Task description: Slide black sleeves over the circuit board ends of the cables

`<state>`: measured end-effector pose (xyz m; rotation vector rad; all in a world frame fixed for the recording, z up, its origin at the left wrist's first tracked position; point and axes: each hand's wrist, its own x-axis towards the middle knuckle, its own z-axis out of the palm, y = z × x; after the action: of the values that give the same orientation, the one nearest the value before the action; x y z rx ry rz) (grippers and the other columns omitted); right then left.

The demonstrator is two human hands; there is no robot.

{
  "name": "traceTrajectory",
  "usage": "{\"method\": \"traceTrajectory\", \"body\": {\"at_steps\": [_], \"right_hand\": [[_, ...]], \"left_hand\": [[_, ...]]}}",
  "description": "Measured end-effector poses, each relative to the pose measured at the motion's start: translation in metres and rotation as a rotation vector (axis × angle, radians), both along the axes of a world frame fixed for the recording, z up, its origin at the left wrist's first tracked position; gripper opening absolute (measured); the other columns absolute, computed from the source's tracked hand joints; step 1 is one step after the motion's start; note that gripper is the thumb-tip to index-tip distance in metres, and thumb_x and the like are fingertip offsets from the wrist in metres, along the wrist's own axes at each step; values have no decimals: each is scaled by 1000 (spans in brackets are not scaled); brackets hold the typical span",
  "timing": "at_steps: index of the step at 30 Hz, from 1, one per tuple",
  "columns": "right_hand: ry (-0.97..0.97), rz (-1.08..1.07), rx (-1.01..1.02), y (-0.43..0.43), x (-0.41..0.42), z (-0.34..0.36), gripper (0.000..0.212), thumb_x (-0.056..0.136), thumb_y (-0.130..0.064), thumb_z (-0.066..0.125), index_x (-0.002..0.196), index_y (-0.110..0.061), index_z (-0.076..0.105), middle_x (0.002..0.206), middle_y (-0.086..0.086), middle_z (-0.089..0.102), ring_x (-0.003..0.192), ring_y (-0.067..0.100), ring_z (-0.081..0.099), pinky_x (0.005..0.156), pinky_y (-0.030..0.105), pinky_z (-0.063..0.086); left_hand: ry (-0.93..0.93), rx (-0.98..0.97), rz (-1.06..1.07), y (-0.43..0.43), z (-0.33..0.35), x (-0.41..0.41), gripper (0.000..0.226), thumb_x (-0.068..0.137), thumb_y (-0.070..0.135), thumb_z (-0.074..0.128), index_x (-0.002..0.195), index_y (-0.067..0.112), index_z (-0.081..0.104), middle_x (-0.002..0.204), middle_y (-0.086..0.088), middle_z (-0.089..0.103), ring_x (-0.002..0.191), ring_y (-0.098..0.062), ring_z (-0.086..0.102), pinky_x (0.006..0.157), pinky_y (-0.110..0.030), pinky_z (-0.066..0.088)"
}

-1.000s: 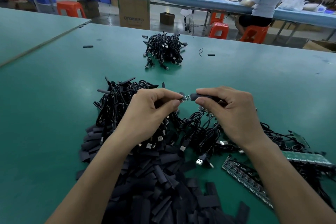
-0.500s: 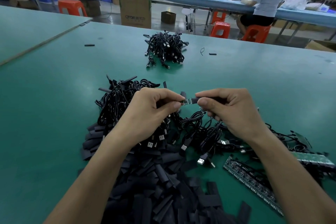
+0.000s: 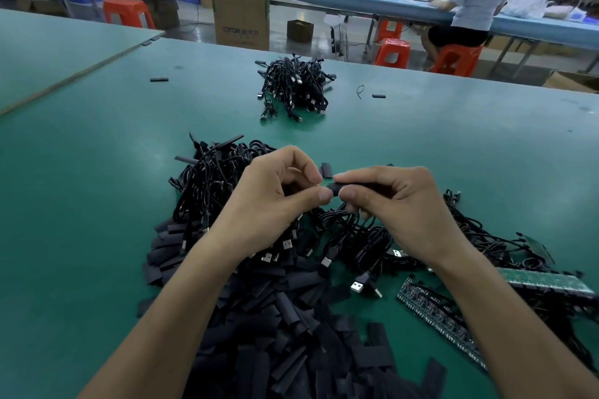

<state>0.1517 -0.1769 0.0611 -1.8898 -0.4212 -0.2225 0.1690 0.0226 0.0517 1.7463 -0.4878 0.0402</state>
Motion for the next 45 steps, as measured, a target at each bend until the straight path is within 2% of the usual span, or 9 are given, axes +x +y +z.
{"method": "traceTrajectory", "body": {"at_steps": [3,6,13,18,26,33,37,42,45], "right_hand": [[26,-19,54,0,0,-1,15,80,-21,73,94,-21,78,80,3,76,67,17,71,62,24,56],[28,-49,50,-1,2,-2,12,85,-9,74,93,-16,78,75,6,75,64,19,70,60,22,54],[8,-73,66,0,1,-2,11,87,-6,73,90,-15,78,72,5,74,61,19,69,56,20,53],[10,-79,122,3,1,-3,10,85,-9,73,90,-18,77,73,7,74,59,19,69,54,21,53],[6,-32,133,2,-2,0,17,79,-24,72,93,-17,77,74,6,74,61,17,69,55,20,53],[-11,-19,56,2,-1,-2,17,83,-14,75,97,-24,77,80,4,77,67,20,71,61,23,55],[-19,-37,42,5,-3,-1,23,77,-29,73,99,-24,77,81,1,77,66,19,71,61,24,56],[-45,-177,177,9,-2,-1,32,78,-19,80,107,-31,70,78,-3,76,66,12,71,62,19,55],[-82,-278,286,15,-2,-4,24,81,-14,80,100,-26,73,81,-4,77,71,14,74,64,18,56]], "left_hand": [[39,19,20,0,-1,0,15,86,19,78,90,19,64,75,3,75,65,-12,64,66,-26,52],[44,77,56,2,-3,2,9,88,27,76,88,21,69,76,4,76,71,-20,71,70,-38,58],[63,113,73,5,-3,3,14,92,26,72,78,24,71,72,4,74,62,-7,66,64,-27,56],[48,71,77,6,-1,1,17,88,22,76,72,21,70,69,0,74,60,-12,66,63,-32,57],[70,115,62,5,-1,2,15,91,28,72,79,19,76,71,3,75,61,-7,65,63,-25,55],[69,108,-18,4,-1,1,12,92,20,72,81,16,76,71,2,75,60,-6,64,59,-18,50],[75,97,-23,1,-3,1,11,92,18,71,82,15,76,71,1,75,60,-6,65,60,-17,49],[104,58,-22,2,-5,3,15,94,19,70,81,18,77,75,-1,76,64,-10,67,63,-24,54],[92,29,-7,-1,-6,3,14,94,19,69,82,20,77,77,0,77,66,-9,69,68,-26,57]]}}
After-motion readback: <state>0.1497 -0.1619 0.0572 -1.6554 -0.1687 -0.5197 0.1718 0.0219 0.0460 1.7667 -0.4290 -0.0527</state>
